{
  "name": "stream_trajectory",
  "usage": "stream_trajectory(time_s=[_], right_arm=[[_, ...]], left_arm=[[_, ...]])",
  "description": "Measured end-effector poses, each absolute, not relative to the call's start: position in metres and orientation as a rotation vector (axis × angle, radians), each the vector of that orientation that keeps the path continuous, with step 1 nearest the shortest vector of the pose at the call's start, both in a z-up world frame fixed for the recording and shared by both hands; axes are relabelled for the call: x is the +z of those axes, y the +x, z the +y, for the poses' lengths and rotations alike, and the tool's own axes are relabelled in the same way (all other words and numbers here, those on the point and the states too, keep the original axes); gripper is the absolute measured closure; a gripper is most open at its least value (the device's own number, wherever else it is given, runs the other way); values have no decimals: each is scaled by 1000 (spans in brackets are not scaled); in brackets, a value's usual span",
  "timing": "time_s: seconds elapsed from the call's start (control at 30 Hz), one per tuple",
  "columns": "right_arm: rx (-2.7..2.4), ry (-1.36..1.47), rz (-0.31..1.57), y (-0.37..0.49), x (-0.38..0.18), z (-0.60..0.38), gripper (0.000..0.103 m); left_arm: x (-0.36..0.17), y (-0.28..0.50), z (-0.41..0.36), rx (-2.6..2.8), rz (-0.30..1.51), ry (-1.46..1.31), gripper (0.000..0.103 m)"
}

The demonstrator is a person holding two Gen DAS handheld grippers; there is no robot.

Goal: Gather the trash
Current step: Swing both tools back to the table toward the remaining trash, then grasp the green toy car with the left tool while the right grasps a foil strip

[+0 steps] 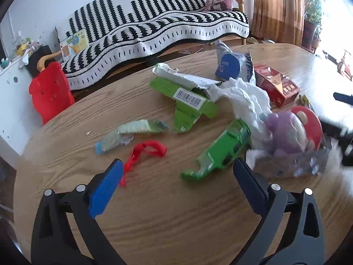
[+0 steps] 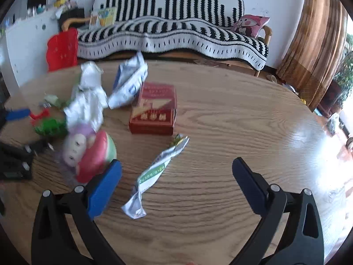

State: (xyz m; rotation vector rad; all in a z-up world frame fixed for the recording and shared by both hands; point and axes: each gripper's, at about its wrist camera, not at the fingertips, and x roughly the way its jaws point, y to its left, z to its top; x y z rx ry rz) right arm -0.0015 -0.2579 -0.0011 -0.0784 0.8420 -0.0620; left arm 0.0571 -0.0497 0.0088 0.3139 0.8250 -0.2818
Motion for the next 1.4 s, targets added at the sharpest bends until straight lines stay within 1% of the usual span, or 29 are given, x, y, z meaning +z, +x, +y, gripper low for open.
stream_trajectory(time_s=[0.07, 0.17, 0.37, 0.43, 0.5, 0.63, 0.73, 0.8, 0.87, 0.9, 0.97, 1.03, 1.07, 1.1, 1.3, 1.33, 1.37, 1.4], right_arm=[[-71, -90, 890, 5, -9, -258, 6], [-98, -105, 897, 9, -12, -264, 6], [-49, 46, 948, 11, -21, -290, 6], [-35, 29, 948, 8, -22, -296, 6], [-33, 27, 947, 3, -22, -304, 6], [-63, 45, 947, -3, -22, -330, 6], [-71, 50, 947, -5, -22, -332, 5], [-57, 46, 947, -4, -22, -328, 5], [-41, 40, 948, -2, -23, -326, 5], [-30, 35, 948, -1, -23, -324, 5], [-17, 28, 948, 1, -22, -321, 5], [-10, 25, 949, 1, -21, -320, 5], [-7, 24, 949, 1, -21, -320, 5], [-5, 22, 949, 1, -21, -320, 5], [6, 14, 949, -2, -20, -319, 5], [8, 12, 949, -3, -20, -319, 5], [12, 10, 948, -4, -20, -319, 5], [16, 9, 948, -5, -20, -318, 6]], left_arm=[[7, 60, -53, -299, 827, 316, 6], [3, 66, -64, -324, 842, 351, 6], [-2, 76, -76, -383, 883, 310, 7], [-3, 76, -76, -384, 891, 283, 12], [-3, 76, -75, -406, 906, 233, 23], [-1, 68, -79, -411, 903, 244, 30], [-1, 64, -81, -418, 903, 236, 34], [0, 62, -84, -426, 905, 227, 44], [1, 61, -84, -418, 905, 222, 50], [1, 61, -84, -416, 906, 220, 51], [1, 60, -85, -420, 907, 224, 51], [1, 58, -86, -427, 906, 236, 47], [0, 57, -87, -431, 907, 246, 35], [-1, 57, -86, -418, 910, 244, 28], [2, 63, -75, -403, 905, 189, 29], [3, 64, -74, -401, 900, 187, 35], [3, 65, -73, -404, 903, 186, 49], [2, 65, -72, -407, 903, 190, 55]])
